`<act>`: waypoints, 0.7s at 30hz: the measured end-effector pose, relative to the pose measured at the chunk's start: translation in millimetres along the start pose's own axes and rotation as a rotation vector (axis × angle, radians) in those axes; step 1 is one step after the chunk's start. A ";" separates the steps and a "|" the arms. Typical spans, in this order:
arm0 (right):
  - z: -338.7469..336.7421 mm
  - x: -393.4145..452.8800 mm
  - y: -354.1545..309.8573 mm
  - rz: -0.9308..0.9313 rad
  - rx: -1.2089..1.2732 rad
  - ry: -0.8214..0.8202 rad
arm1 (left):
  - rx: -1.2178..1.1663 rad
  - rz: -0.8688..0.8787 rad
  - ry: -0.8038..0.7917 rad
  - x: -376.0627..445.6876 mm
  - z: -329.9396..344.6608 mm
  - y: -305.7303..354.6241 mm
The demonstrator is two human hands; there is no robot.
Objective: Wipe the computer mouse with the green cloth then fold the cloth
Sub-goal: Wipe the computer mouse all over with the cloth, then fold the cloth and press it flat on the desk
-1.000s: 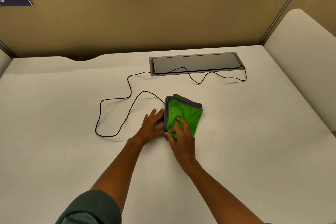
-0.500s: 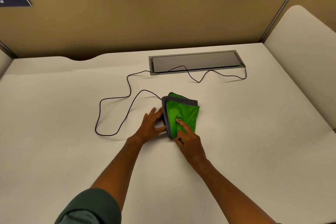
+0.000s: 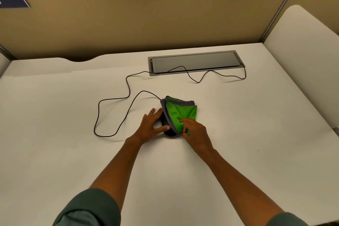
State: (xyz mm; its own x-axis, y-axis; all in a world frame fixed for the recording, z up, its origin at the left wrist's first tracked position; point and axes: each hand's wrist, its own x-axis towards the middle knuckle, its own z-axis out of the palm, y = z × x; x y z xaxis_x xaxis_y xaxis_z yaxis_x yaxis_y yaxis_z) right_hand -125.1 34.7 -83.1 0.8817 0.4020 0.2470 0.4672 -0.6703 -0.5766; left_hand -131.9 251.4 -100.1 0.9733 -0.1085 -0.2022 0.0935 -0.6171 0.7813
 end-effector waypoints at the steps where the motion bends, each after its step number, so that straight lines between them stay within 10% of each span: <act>1: 0.6 2.1 0.2 0.023 0.005 0.003 | -0.004 0.001 -0.003 0.2 0.2 -0.3; 21: -56.5 32.4 7.4 0.675 0.712 0.411 | -0.353 -0.183 0.096 -20.9 -9.3 11.5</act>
State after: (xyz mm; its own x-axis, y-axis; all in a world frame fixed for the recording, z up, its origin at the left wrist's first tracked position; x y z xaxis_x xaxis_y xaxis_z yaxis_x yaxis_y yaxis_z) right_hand -89.3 7.6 -35.4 0.9605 -0.2478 -0.1269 -0.1562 -0.1023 -0.9824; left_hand -149.2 253.8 -81.4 0.9476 0.0617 -0.3134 0.3166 -0.3122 0.8957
